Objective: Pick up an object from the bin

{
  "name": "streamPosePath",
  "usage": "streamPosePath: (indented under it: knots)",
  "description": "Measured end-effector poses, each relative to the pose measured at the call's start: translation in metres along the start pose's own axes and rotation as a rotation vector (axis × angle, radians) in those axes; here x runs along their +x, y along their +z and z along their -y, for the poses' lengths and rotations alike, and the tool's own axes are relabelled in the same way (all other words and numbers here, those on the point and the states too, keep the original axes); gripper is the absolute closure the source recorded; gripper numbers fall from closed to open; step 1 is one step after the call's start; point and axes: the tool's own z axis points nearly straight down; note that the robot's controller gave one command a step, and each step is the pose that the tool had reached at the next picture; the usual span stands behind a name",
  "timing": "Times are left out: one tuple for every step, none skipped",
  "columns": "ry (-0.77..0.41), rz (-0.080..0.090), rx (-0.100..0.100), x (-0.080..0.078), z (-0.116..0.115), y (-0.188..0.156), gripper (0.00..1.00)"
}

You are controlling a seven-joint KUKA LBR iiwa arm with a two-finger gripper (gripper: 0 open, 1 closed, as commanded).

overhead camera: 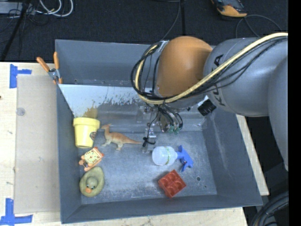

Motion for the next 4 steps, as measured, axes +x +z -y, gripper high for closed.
streamPosePath:
  knots:
    - [0.002, 0.007, 0.0, -0.001, 0.0, -0.005, 0.0]
    - [-0.012, 0.004, -0.002, 0.031, 0.048, 0.03, 0.0]
    - [0.014, 0.0, 0.002, 0.033, 0.073, 0.052, 0.0]
    - [-0.048, -0.003, -0.003, 0.024, 0.097, 0.031, 0.0]
